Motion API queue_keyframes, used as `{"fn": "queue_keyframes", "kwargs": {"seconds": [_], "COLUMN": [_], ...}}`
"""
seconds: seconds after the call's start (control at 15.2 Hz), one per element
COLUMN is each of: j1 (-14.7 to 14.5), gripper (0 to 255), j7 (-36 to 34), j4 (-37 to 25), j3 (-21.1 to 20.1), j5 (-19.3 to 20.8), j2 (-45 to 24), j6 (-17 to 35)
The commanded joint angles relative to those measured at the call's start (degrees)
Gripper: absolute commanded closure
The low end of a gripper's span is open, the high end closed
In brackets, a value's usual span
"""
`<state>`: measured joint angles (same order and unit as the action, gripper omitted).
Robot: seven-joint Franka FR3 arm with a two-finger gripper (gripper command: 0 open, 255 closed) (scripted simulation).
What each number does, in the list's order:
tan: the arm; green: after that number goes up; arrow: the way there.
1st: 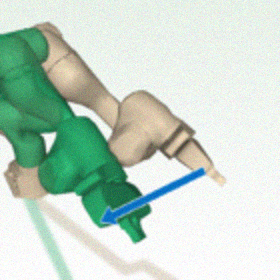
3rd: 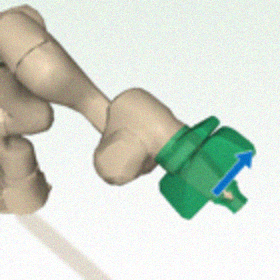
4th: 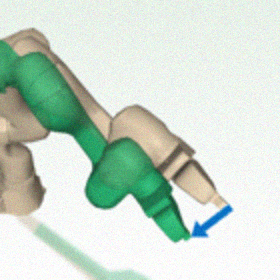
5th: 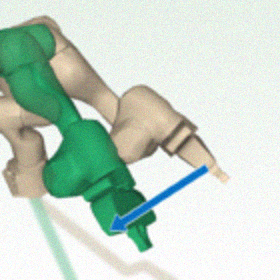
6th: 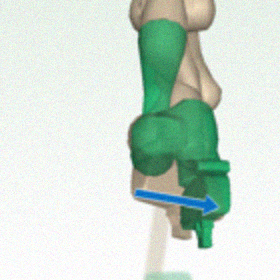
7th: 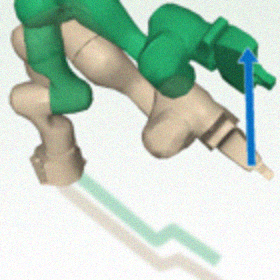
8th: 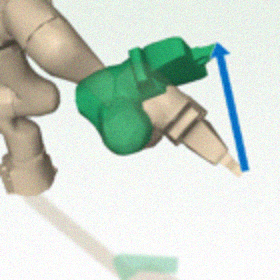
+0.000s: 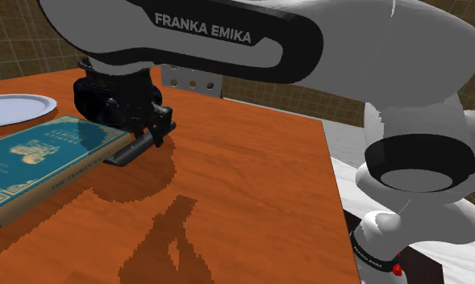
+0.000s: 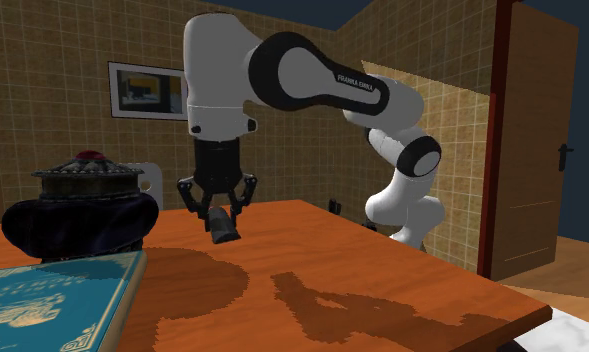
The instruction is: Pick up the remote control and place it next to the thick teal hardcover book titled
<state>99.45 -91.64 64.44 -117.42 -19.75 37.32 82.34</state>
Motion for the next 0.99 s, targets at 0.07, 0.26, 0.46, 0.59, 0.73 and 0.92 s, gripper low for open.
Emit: {"fn": "queue_keyframes", "kwargs": {"seconds": [0.07, 0.26, 0.46, 0.59, 0.73, 0.92], "j1": [-1.38, -2.77, -3.91, -4.55, -5.09, -5.76], "gripper": [255, 255, 255, 255, 255, 255], "j7": [-0.13, -0.18, -0.22, -0.23, -0.24, -0.23], "j4": [3.12, 6.36, 9.27, 11.06, 12.73, 15.04], "j3": [0.15, 0.37, 0.47, 0.48, 0.44, 0.31], "j5": [0.06, 0.18, 0.16, 0.08, -0.04, -0.31], "j2": [-0.11, -0.30, -0.34, -0.29, -0.19, 0.07], "j6": [2.52, 5.10, 7.54, 9.10, 10.61, 12.81]}}
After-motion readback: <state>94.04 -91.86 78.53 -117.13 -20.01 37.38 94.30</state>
